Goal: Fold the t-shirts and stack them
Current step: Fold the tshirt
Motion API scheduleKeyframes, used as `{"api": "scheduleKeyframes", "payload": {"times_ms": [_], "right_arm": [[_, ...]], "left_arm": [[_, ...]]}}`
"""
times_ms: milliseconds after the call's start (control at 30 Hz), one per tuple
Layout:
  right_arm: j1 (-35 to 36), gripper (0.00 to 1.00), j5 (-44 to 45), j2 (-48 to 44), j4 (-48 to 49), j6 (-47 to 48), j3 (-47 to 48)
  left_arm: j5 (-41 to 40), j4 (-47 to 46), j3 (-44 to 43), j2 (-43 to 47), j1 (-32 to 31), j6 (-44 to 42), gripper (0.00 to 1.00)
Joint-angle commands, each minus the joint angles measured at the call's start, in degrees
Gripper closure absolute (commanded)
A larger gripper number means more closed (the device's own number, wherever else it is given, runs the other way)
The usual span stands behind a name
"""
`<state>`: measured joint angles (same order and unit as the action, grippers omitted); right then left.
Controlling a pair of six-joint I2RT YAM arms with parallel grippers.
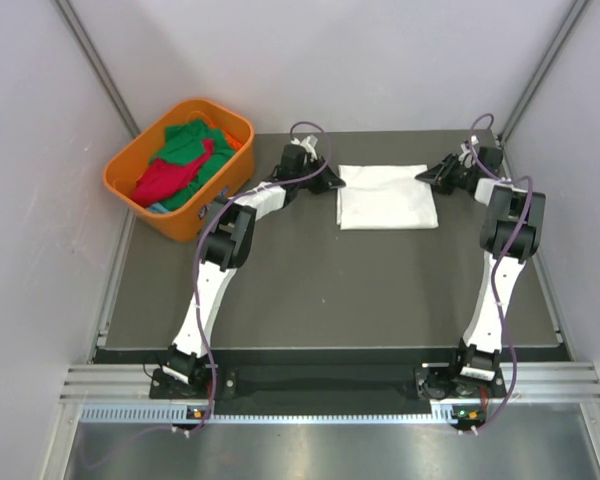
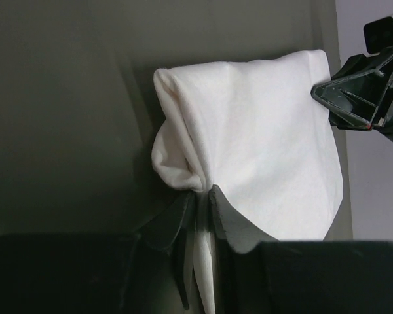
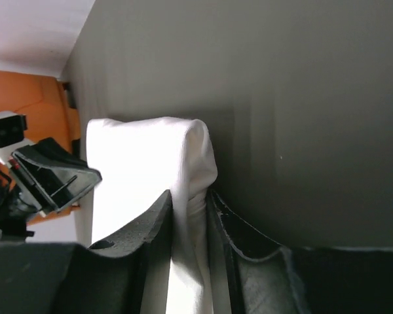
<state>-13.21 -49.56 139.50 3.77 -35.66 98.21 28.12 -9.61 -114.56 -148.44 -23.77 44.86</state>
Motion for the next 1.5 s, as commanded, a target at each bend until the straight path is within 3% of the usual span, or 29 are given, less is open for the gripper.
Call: {"api": "scheduleKeyframes", "payload": {"times_ms": [0,100,333,467,633,833,1000,1200,1467], "right_arm": [[-0.6,0.75,-1.6,1.6,5.2,-3.4,0.4],[-0.7,0.66,-1.4,2.0,4.1,-3.5,1.1],[-1.5,0.31,2.0,-2.8,-1.7,-3.1,2.5],[-2.0,0.23,7.3,-8.5,-11.6,0.8,0.6],[-1.8,0.20,12.0,-17.8,-17.6,5.7,-7.1],[-0.9,0.20,19.5,-27.4,-23.3,8.6,-14.7],[-0.4,0.19,23.0,-33.0,-22.0,7.9,-22.4],[0.1,0.21,22.5,-32.5,-19.3,6.5,-27.0],[0.2,0.26,24.9,-30.5,-10.1,1.7,-32.9]], "left_arm": [[1.7,-5.3,0.0,-0.3,0.8,2.6,0.79],[2.0,-4.2,-0.3,0.1,1.0,2.4,0.71],[4.8,-1.0,-0.3,4.7,1.4,2.7,0.58],[4.7,6.0,0.7,8.7,1.4,-1.4,0.53],[2.5,8.4,9.5,16.8,1.4,-4.5,0.51],[5.4,5.2,18.3,22.1,0.9,-3.7,0.52],[3.5,3.7,25.7,26.2,-1.4,-3.6,0.52],[0.4,2.8,31.3,26.5,-4.4,-4.7,0.54],[-6.2,2.5,31.7,24.1,-5.3,-4.3,0.56]]}}
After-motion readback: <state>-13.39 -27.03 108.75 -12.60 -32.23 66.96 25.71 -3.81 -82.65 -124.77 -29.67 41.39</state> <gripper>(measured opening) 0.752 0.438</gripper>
